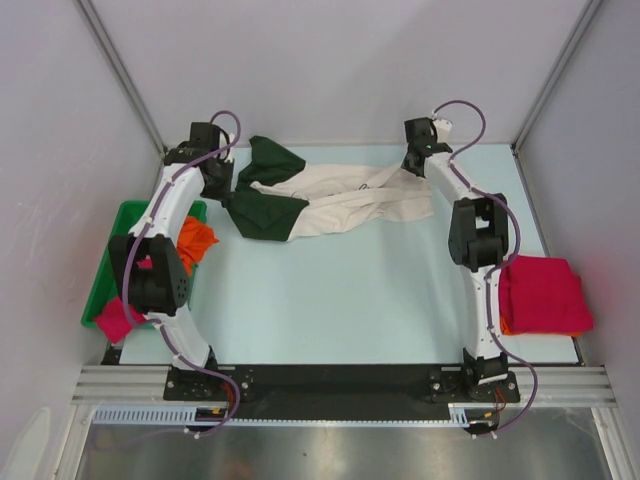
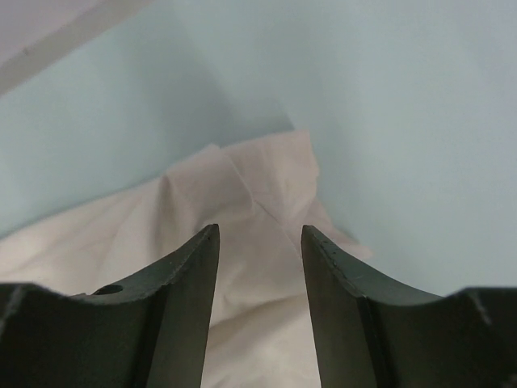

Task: Fold and stack the t-shirts
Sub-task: Flatten out the tshirt

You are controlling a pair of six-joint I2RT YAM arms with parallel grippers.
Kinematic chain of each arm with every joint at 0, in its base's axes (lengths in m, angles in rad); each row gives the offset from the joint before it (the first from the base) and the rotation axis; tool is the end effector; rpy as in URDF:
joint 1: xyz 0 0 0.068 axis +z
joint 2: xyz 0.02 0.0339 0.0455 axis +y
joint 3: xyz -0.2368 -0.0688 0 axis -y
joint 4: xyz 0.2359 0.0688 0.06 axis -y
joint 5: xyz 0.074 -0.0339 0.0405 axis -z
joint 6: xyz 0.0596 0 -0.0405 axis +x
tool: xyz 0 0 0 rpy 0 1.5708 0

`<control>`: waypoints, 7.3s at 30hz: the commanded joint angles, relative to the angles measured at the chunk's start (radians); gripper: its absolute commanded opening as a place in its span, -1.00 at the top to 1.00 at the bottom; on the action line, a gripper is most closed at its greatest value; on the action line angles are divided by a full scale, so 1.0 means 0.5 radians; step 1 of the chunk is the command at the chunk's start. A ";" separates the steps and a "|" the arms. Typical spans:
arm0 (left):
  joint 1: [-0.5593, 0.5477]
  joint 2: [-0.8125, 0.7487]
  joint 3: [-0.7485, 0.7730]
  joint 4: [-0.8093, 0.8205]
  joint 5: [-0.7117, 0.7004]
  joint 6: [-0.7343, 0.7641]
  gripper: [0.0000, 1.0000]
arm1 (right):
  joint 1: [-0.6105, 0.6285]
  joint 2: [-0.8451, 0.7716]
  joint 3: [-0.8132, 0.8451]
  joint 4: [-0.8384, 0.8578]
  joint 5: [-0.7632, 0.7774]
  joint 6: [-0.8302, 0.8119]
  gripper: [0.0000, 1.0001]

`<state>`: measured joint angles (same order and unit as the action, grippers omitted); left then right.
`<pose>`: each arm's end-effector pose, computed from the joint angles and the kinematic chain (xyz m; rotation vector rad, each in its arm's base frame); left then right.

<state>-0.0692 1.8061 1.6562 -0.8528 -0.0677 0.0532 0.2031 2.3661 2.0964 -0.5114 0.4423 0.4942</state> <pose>0.3886 -0.0229 0.2554 0.1319 2.5686 0.0811 0.5176 0.0806 0.1842 0.5362 2.2008 -0.1555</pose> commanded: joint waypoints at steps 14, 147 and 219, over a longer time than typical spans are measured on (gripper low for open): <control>0.022 -0.127 -0.042 0.043 0.034 0.016 0.99 | 0.118 -0.704 -0.790 0.228 0.005 0.024 -0.02; 0.025 -0.412 -0.392 0.208 -0.012 0.090 1.00 | 0.121 -0.793 -1.067 0.152 0.005 -0.096 0.44; 0.010 -0.443 -0.524 0.251 0.077 0.099 1.00 | 0.137 -1.180 -1.659 -0.014 0.091 0.263 0.19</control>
<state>-0.0616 1.6054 1.4017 -0.7464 -0.0380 0.0883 0.2657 1.7596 1.2739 -0.5251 0.4854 0.6060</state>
